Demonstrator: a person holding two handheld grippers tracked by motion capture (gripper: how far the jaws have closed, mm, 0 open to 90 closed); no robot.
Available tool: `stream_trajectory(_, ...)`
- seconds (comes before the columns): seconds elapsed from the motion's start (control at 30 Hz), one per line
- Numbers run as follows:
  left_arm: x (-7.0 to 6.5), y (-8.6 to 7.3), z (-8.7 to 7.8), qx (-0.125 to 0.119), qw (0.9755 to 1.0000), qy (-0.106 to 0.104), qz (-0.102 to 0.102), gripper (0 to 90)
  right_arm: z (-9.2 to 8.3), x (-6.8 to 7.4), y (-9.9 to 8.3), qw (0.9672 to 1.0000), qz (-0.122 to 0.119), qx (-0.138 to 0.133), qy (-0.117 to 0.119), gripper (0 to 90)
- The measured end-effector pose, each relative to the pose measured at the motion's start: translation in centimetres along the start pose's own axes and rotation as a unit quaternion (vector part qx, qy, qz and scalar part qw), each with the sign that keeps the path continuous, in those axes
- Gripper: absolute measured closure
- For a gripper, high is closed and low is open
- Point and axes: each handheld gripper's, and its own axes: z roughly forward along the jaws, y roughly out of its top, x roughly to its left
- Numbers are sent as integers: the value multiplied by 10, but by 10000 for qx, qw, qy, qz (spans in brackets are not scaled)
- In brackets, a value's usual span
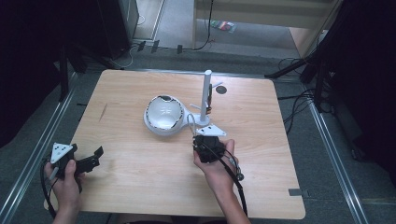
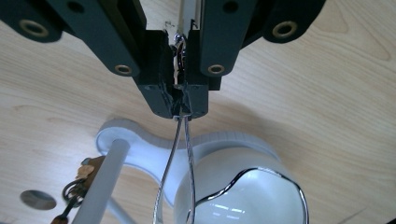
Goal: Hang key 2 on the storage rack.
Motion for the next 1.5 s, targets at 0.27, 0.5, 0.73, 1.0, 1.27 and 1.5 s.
stream_trajectory(0.27, 0, 0, 0, 3, 10000, 0, 2, 0, -9, -4, 5, 9994, 62, -310, -107, 840)
stream_trajectory(0.5, 0, 0, 0, 0, 10000, 0, 2, 0, -16, -8, 8, 9982, 79, -557, -215, 840)
stream_trajectory(0.73, 0, 0, 0, 1, 10000, -1, 0, 0, -21, -11, 11, 9965, 131, -764, -322, 839)
stream_trajectory(1.0, 0, 0, 0, -2, 10000, -2, 0, 0, -24, -17, 14, 9948, 199, -898, -447, 839)
stream_trajectory(1.27, 0, 0, 0, -4, 10000, -1, -3, 0, -24, -22, 18, 9942, 236, -908, -530, 840)
stream_trajectory(1.5, 0, 0, 0, -5, 10000, -4, -19, 0, -17, -27, 18, 9947, 274, -788, -601, 839)
